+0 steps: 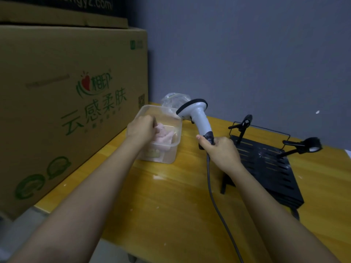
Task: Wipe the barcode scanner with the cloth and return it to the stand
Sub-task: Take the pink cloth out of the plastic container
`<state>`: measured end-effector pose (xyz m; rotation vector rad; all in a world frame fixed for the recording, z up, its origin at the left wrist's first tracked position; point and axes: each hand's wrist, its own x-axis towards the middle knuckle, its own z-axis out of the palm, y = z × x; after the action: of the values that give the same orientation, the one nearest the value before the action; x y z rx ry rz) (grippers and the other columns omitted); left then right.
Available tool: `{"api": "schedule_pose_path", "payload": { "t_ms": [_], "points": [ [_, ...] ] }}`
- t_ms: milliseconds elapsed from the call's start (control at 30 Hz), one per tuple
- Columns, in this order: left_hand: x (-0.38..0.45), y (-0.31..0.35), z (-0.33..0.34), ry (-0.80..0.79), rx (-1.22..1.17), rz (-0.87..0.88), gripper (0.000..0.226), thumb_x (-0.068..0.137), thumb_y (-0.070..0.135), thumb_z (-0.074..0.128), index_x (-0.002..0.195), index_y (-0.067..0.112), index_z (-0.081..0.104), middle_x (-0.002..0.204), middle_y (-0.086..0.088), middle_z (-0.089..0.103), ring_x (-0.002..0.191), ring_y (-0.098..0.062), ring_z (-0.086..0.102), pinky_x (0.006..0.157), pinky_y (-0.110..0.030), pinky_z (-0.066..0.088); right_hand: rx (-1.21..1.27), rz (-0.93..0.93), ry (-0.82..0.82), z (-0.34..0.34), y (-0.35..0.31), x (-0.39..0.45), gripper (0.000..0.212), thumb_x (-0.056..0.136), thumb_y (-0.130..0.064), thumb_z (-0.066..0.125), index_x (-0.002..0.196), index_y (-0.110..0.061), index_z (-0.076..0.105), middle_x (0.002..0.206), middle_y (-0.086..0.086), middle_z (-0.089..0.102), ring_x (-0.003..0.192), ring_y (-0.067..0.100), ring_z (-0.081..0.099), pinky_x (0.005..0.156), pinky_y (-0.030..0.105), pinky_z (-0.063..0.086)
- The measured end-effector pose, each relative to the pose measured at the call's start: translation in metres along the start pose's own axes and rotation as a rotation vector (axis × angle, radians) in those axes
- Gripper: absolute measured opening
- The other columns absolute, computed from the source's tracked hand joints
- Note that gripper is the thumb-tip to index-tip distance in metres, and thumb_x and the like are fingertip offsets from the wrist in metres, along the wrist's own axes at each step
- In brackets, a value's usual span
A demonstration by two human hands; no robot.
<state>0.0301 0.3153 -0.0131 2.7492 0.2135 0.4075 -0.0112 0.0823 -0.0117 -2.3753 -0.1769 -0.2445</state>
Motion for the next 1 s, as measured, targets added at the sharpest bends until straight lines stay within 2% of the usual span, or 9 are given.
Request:
{"api": "schedule_pose_path", "payload": {
  "t_ms": [100,233,367,600,667,767,900,1000],
  "points": [
    [-0.015,-0.001,-0.007,0.174,-0.084,0.062,0.014,0.087,0.029,0.056,0.097,0.020,0.060,0.098,-0.004,0.068,0.094,-0.031,0.062,0.065,-0.032,0.040,-0.004,0.008,0.020,-0.003,-0.002,-0.004,0.056,0.086,-0.056,0.052,0.047,-0.019,0.036,0.040,-0.007,0.035,0.039,0.013,0.034,0.046,0.028,0.026],
    [-0.038,0.014,-0.033,0.380,-0.307,0.088,0.016,0.086,0.032,0.057,0.085,0.016,0.054,0.090,-0.002,0.067,0.083,-0.027,0.061,0.064,-0.034,0.042,0.016,0.011,0.058,-0.016,-0.008,-0.012,0.058,0.086,-0.056,0.052,0.046,-0.019,0.032,0.041,-0.005,0.032,0.040,0.015,0.032,0.047,0.028,0.024],
    [-0.058,0.040,-0.068,0.471,-0.476,0.178,0.016,0.087,0.032,0.058,0.086,0.016,0.055,0.089,0.001,0.068,0.082,-0.020,0.063,0.069,-0.038,0.050,0.035,-0.012,0.095,-0.037,-0.012,-0.025,0.057,0.087,-0.055,0.052,0.047,-0.020,0.032,0.042,-0.006,0.031,0.039,0.013,0.030,0.045,0.026,0.022],
    [-0.094,0.095,-0.106,0.539,-0.707,0.342,0.012,0.086,0.028,0.060,0.083,0.016,0.056,0.082,0.009,0.061,0.080,-0.012,0.062,0.074,-0.037,0.052,0.014,-0.011,0.148,-0.099,0.008,-0.063,0.057,0.083,-0.056,0.055,0.048,-0.020,0.029,0.042,-0.005,0.028,0.042,0.017,0.030,0.050,0.031,0.021],
    [-0.103,0.108,-0.110,0.524,-0.735,0.365,0.011,0.085,0.027,0.061,0.084,0.016,0.058,0.080,0.010,0.061,0.079,-0.010,0.060,0.075,-0.034,0.051,-0.018,-0.006,0.174,-0.117,0.016,-0.078,0.058,0.083,-0.056,0.056,0.047,-0.020,0.028,0.041,-0.004,0.028,0.042,0.018,0.030,0.050,0.032,0.021],
    [-0.118,0.130,-0.100,0.418,-0.739,0.386,0.011,0.084,0.029,0.062,0.083,0.018,0.061,0.074,0.015,0.060,0.077,-0.008,0.060,0.076,-0.035,0.051,-0.037,0.005,0.199,-0.141,0.029,-0.100,0.058,0.084,-0.055,0.057,0.049,-0.019,0.027,0.044,0.000,0.028,0.046,0.020,0.032,0.052,0.033,0.021],
    [-0.141,0.150,-0.075,0.261,-0.706,0.415,0.011,0.084,0.029,0.063,0.083,0.018,0.064,0.075,0.015,0.061,0.078,-0.007,0.060,0.077,-0.035,0.052,-0.055,0.051,0.211,-0.159,0.049,-0.130,0.061,0.084,-0.052,0.058,0.046,-0.021,0.022,0.040,-0.007,0.023,0.044,0.018,0.026,0.052,0.033,0.017],
    [-0.155,0.156,-0.062,0.195,-0.735,0.456,0.009,0.084,0.025,0.063,0.083,0.017,0.065,0.076,0.015,0.063,0.079,-0.008,0.062,0.076,-0.034,0.052,-0.075,0.065,0.199,-0.165,0.065,-0.146,0.061,0.084,-0.053,0.059,0.047,-0.021,0.023,0.040,-0.006,0.024,0.043,0.017,0.025,0.051,0.032,0.018]
  ]
}}
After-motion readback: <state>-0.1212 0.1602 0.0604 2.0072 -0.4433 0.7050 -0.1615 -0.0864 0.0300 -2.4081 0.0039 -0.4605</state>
